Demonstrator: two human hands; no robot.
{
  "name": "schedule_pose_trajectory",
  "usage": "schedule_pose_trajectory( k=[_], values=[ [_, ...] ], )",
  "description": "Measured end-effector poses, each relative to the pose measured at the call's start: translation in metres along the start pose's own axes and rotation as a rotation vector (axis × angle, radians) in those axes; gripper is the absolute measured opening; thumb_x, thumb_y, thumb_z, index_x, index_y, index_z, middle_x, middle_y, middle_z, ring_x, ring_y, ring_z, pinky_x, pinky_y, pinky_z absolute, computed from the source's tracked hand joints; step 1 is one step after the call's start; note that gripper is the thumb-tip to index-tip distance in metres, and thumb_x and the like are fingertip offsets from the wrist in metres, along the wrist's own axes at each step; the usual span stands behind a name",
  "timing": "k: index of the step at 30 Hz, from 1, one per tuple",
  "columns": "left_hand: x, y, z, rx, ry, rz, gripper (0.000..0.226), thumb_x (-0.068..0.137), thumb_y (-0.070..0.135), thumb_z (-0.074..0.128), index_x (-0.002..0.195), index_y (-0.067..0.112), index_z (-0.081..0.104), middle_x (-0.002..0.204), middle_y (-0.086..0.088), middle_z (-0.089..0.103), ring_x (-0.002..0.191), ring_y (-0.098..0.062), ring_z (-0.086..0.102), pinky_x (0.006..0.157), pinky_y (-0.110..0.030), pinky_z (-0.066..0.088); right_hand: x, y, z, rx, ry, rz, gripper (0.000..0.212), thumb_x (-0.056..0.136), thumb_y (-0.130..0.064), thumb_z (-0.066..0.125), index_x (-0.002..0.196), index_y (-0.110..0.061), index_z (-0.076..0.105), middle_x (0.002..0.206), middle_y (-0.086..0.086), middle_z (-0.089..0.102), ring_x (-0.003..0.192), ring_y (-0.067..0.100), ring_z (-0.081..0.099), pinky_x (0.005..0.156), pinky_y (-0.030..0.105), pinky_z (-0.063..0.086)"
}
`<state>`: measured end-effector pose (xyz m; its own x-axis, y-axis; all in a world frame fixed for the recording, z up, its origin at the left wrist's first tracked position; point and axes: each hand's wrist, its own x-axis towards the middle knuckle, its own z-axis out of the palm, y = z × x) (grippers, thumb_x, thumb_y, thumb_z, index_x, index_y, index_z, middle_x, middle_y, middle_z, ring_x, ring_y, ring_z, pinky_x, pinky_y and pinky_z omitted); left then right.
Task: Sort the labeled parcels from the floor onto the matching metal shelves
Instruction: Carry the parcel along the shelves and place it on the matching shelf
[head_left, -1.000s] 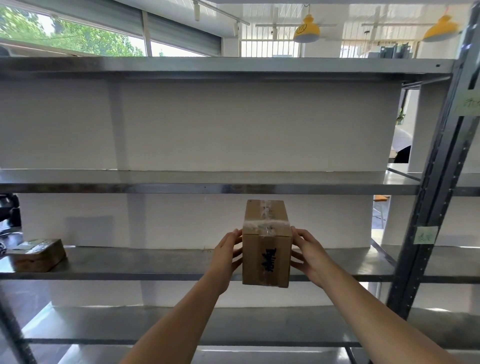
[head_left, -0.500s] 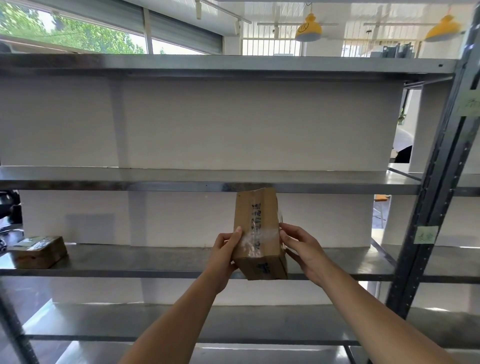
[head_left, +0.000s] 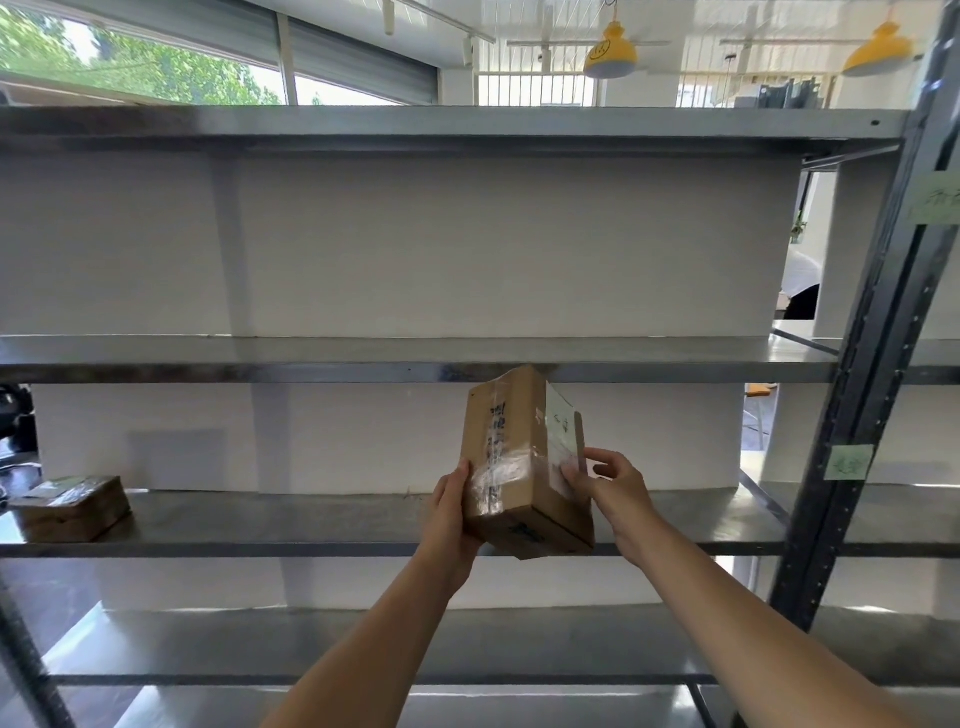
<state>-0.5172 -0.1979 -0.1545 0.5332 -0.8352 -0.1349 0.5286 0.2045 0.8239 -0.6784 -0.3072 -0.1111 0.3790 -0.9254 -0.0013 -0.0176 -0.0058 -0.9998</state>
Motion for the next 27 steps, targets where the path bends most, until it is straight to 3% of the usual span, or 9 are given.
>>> schedule_pose_trajectory(
  k=[3,5,9,11,14,17,20,23,27],
  values=[
    [0.002,0.000,-0.002,-0.042,0.000,-0.022,0.042,0.098,0.045,0.054,0.131,0.020,0.055,0.125,-0.017,0.070,0.115,-0.036,0.067,0.092,-0.050,0.058,0.006,0.004,-0.003,-0.035,-0.005,0.121,0.096,0.065,-0.046,0.085,0.143,-0.024,0.034,0.148,0.011,0.039,0.132,0.033,0.043,0.104,0.046,0.042],
    [0.002,0.001,-0.002,-0.038,0.004,-0.033,0.038,0.100,0.044,0.051,0.129,0.020,0.057,0.122,-0.017,0.071,0.113,-0.035,0.068,0.094,-0.050,0.056,0.007,0.007,-0.005,0.031,-0.095,0.188,0.104,0.065,-0.047,0.085,0.147,-0.025,0.026,0.147,0.011,0.042,0.130,0.034,0.047,0.105,0.052,0.043],
    [0.004,0.003,-0.004,0.010,0.054,-0.039,0.034,0.102,0.039,0.047,0.122,0.015,0.061,0.118,-0.019,0.072,0.109,-0.035,0.070,0.092,-0.048,0.057,0.005,0.011,-0.002,0.051,-0.163,0.137,0.088,0.065,-0.048,0.082,0.138,-0.016,0.044,0.126,0.004,0.060,0.110,0.024,0.059,0.097,0.047,0.053],
    [0.004,0.003,-0.005,0.057,0.072,-0.024,0.033,0.103,0.037,0.046,0.117,0.011,0.062,0.115,-0.020,0.071,0.106,-0.034,0.070,0.088,-0.044,0.058,0.005,0.011,0.001,0.042,-0.158,0.090,0.076,0.072,-0.045,0.080,0.135,-0.019,0.048,0.124,0.002,0.062,0.109,0.022,0.061,0.093,0.043,0.056],
    [0.004,0.001,-0.007,0.111,0.090,0.005,0.028,0.104,0.031,0.046,0.110,0.010,0.063,0.112,-0.016,0.069,0.102,-0.029,0.067,0.095,-0.043,0.054,0.005,0.008,0.004,0.021,-0.139,0.032,0.057,0.085,-0.042,0.070,0.134,-0.023,0.049,0.127,0.002,0.061,0.108,0.020,0.060,0.086,0.037,0.058],
    [0.005,-0.003,-0.014,0.222,0.021,0.089,0.027,0.105,0.020,0.044,0.126,0.021,0.060,0.117,-0.015,0.065,0.107,-0.032,0.064,0.088,-0.045,0.057,0.006,0.005,0.003,-0.021,-0.111,-0.025,0.038,0.101,-0.035,0.050,0.137,-0.026,0.048,0.129,0.000,0.060,0.110,0.016,0.056,0.079,0.030,0.051],
    [0.004,-0.005,-0.020,0.346,-0.048,0.147,0.054,0.103,0.009,0.047,0.148,0.038,0.035,0.117,-0.020,0.063,0.110,-0.034,0.065,0.087,-0.050,0.059,0.009,0.003,0.002,-0.027,-0.084,-0.023,0.036,0.106,-0.026,0.038,0.139,-0.033,0.048,0.130,-0.003,0.059,0.120,0.019,0.052,0.094,0.038,0.046],
    [0.001,-0.006,-0.017,0.442,-0.071,0.171,0.088,0.100,0.002,0.053,0.148,0.058,0.007,0.118,-0.018,0.062,0.112,-0.033,0.065,0.090,-0.058,0.057,0.010,-0.001,-0.002,-0.027,-0.074,-0.034,0.037,0.106,-0.018,0.036,0.132,-0.036,0.054,0.124,-0.005,0.062,0.118,0.020,0.054,0.102,0.047,0.047],
    [0.002,-0.003,-0.017,0.485,-0.046,0.244,0.114,0.089,-0.005,0.067,0.144,0.066,-0.004,0.126,-0.004,0.052,0.106,-0.028,0.069,0.078,-0.045,0.063,0.009,-0.005,-0.010,-0.066,-0.050,-0.084,0.032,0.104,-0.019,0.043,0.122,-0.040,0.060,0.118,-0.008,0.066,0.112,0.020,0.057,0.098,0.051,0.051]
  ],
)
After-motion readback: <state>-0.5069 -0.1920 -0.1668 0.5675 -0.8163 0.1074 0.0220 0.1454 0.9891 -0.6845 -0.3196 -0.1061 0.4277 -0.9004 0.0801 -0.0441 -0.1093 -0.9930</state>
